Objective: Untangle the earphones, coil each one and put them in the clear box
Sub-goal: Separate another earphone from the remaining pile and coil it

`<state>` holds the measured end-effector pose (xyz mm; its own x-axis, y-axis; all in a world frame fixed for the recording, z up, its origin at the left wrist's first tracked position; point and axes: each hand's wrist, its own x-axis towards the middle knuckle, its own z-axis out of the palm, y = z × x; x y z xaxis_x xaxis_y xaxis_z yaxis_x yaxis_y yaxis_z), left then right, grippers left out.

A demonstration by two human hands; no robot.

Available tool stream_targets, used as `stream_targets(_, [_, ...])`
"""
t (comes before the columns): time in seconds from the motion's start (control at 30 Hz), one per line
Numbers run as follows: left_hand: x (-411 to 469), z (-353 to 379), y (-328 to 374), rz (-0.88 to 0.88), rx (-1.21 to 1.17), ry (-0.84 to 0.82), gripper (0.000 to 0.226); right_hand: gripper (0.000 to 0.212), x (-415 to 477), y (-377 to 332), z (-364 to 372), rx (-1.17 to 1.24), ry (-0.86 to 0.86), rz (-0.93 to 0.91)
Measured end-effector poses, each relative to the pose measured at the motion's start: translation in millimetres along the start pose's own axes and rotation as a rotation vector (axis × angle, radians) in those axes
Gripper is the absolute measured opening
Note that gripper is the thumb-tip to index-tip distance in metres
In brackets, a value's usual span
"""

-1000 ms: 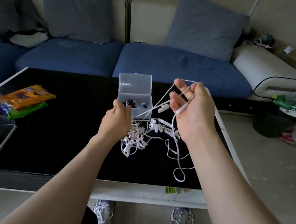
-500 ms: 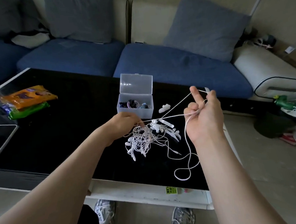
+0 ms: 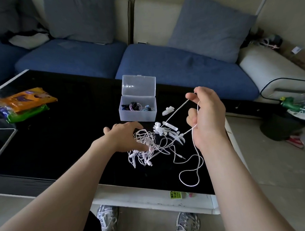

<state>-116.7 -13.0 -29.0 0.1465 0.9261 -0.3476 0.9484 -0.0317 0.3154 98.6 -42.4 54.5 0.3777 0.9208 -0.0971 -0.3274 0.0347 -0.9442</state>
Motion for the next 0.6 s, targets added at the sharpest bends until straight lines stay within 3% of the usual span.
stream_targets(0.07, [-2,1,3,0.012,0.041,-0.04,0.092,0.012,-3,-2,4,-0.016,-0.018,-0.054])
stream_targets(0.17, [-3,4,7,-0.03,0.085,-0.086,0.085,0.015,-7,-6,6,-0.062,-0.043,-0.12])
stream_targets(0.33, [1,12,19,-0.026,0.225,0.087,0.08,0.015,-14,-7,9,-0.136,-0.198,-0.117])
stream_targets(0.47, [5,18,23,0.059,0.114,0.185,0.07,0.011,-22,-17,17,-0.035,-0.353,-0.03])
stream_targets(0.6, [10,25,17,0.177,-0.064,0.134,0.067,0.012,-24,-24,21,0.201,-0.483,0.108])
